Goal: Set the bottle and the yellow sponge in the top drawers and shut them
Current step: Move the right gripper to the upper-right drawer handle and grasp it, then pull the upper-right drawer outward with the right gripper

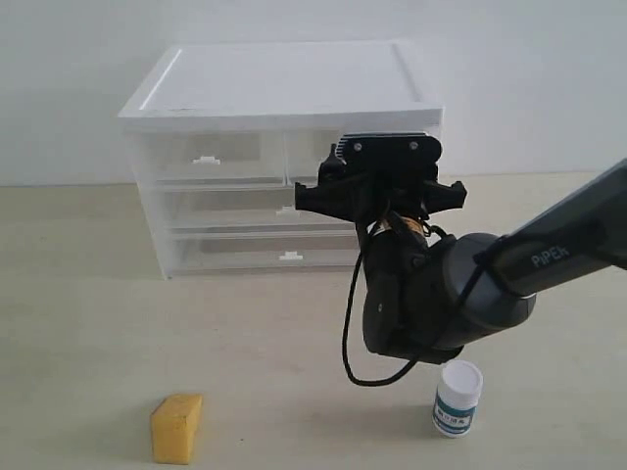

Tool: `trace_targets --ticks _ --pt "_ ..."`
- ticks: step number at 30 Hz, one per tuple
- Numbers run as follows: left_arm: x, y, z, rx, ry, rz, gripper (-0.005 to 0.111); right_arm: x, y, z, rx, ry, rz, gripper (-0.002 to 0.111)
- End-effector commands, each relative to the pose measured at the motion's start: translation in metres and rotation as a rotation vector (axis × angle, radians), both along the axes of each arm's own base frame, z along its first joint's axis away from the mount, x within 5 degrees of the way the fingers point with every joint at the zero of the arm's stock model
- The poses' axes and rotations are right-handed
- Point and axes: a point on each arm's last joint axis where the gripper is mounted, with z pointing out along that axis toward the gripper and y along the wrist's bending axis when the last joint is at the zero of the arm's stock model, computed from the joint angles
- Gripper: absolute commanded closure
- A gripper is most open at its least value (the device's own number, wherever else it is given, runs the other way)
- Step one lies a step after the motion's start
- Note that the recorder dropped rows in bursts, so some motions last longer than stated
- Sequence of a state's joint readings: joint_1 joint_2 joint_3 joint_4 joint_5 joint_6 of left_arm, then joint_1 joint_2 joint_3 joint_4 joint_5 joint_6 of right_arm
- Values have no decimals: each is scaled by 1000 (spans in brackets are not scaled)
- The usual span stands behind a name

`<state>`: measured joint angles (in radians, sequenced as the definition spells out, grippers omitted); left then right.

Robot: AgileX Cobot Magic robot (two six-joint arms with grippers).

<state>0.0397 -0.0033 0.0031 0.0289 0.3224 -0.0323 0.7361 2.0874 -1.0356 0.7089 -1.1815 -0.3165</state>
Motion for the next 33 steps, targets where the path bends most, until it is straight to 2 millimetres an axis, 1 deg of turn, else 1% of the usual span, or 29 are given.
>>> trace_targets --ticks 1,3,10,14,21,22,23,24,25,27,28,33 --pt "0 0 2 -4 -11 -4 102 8 -8 -12 -19 47 -17 41" --pt "0 0 2 -4 -11 -4 102 8 -8 -14 -22 46 -18 41" --pt "0 0 2 -4 -11 -4 102 8 -7 -10 -23 10 -8 41" --pt "0 0 2 -4 -11 -4 102 13 -2 -3 -12 -16 4 41" --pt "0 0 2 -4 -11 -4 102 20 -9 -3 -4 6 -12 41" --pt "0 0 2 -4 -11 -4 102 20 -9 -4 -5 12 -10 42" --pt "0 0 2 -4 -11 -4 102 20 -9 -4 -5 17 -8 51" --pt "0 0 2 -4 -11 -4 102 19 -7 -4 -5 20 -2 69" --pt "0 0 2 -4 -11 -4 102 18 -5 -4 -7 20 4 80" --pt "0 0 2 -4 -11 -4 102 15 -1 -4 -14 17 13 109" --pt "0 0 2 -4 -11 -4 102 14 1 -4 -17 17 19 107" --pt "0 0 2 -4 -11 -4 102 7 6 -4 -37 23 4 107"
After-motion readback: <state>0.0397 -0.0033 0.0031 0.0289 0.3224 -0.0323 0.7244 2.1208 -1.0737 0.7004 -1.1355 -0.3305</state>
